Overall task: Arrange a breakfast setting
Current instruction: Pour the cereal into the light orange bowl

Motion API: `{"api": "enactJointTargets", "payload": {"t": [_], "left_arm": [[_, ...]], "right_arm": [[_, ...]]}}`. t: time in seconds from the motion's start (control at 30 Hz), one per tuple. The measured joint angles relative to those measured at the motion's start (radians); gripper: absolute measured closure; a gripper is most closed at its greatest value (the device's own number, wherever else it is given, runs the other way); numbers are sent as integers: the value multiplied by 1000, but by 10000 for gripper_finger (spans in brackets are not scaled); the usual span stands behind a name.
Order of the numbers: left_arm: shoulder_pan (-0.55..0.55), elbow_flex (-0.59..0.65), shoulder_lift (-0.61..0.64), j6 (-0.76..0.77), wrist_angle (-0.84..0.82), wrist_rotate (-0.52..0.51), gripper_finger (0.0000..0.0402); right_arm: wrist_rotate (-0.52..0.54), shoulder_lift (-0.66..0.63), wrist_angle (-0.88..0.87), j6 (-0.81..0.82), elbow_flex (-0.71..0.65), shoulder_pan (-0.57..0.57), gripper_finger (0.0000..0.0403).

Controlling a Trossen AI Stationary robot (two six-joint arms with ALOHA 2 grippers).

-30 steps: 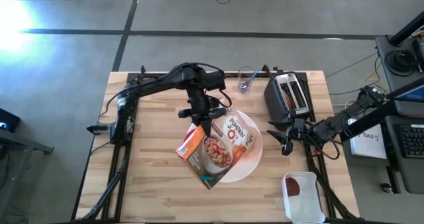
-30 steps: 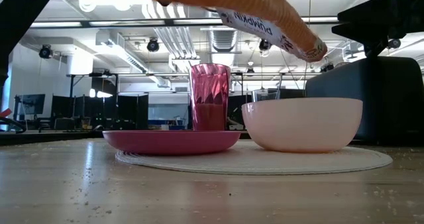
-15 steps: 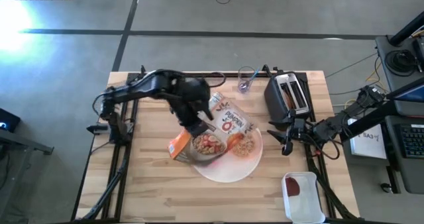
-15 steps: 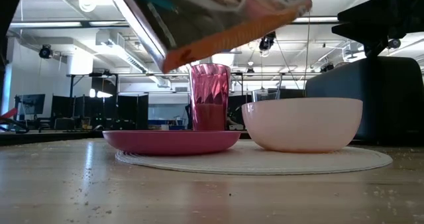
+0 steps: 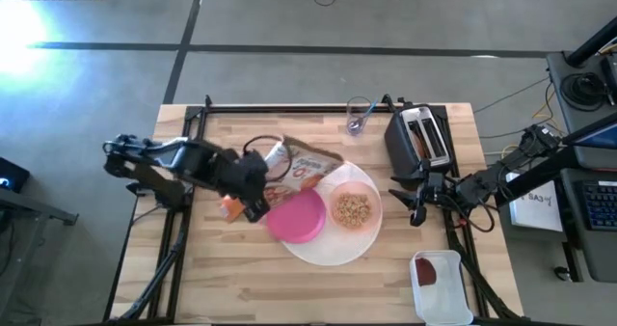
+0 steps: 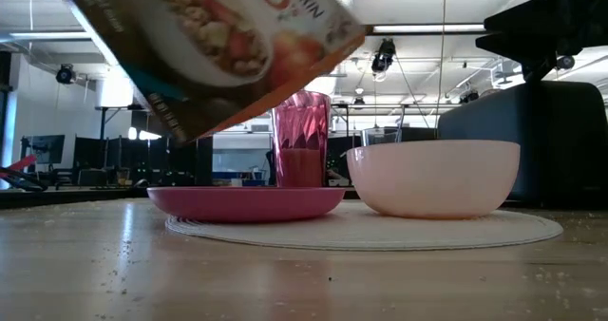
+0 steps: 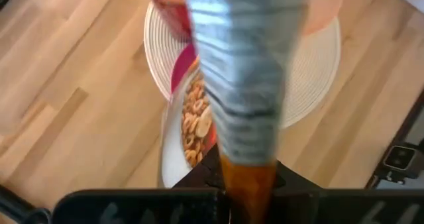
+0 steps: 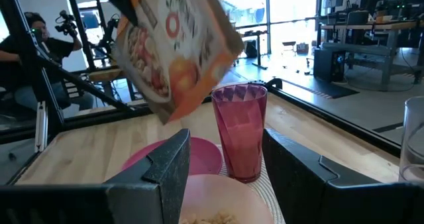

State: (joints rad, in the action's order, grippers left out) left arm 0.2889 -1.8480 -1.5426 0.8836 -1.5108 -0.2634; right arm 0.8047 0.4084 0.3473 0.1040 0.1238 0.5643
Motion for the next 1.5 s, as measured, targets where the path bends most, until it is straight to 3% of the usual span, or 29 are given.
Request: {"api": "enactJointTargets", "payload": {"t": [0.3, 0.47, 0.8, 1.0, 1.27, 1.5], "left_arm": [[117, 321, 137, 76, 326, -13, 402], [150, 414, 180, 73, 406, -97, 402], [265, 429, 178, 61, 437, -425, 402], [378, 464, 171, 64, 570, -557, 402], [552, 530, 170, 185, 637, -822, 402], [600, 555, 170, 249, 599, -882, 402]], "right_arm": [[0, 0, 0, 0, 0, 0, 225], [0, 0, 0, 0, 0, 0, 225], [0, 0, 0, 0, 0, 0, 225], [0, 0, 0, 0, 0, 0, 225], [0, 0, 0, 0, 0, 0, 225], [0, 0, 0, 0, 0, 0, 225]]}}
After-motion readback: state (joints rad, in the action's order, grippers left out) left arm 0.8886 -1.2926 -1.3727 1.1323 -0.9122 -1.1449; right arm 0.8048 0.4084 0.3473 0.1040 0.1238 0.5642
